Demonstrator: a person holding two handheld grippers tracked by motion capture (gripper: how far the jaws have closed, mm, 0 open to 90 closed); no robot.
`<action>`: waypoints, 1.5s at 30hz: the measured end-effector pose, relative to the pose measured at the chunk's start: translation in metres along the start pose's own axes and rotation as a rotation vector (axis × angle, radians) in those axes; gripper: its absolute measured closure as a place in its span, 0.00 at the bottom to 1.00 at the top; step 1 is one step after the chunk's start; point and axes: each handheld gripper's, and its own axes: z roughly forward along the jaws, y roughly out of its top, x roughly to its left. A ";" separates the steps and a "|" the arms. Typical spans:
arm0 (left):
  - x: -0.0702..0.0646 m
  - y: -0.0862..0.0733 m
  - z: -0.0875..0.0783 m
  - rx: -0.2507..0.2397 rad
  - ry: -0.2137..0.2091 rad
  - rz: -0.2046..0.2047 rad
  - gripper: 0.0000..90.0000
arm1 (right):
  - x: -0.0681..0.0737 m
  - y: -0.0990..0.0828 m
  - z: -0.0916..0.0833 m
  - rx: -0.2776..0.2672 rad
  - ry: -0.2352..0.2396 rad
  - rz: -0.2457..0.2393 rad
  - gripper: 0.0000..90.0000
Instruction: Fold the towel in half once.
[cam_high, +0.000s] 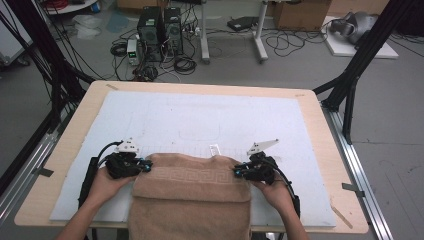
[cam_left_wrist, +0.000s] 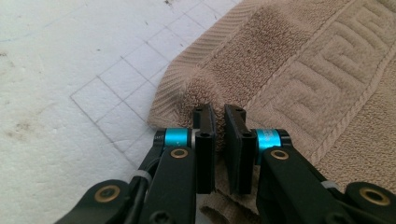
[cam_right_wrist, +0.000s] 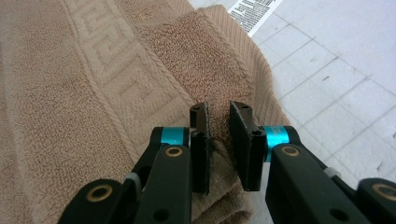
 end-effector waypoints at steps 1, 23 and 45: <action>0.000 0.000 -0.001 -0.010 0.001 -0.007 0.94 | 0.000 0.000 0.000 0.001 -0.001 -0.001 0.87; -0.007 0.013 -0.033 -0.117 0.023 0.027 0.95 | 0.011 0.021 -0.027 -0.073 -0.018 -0.055 0.89; -0.074 -0.007 -0.100 -0.235 0.038 0.174 0.95 | 0.078 0.001 -0.086 -0.176 0.014 -0.176 0.90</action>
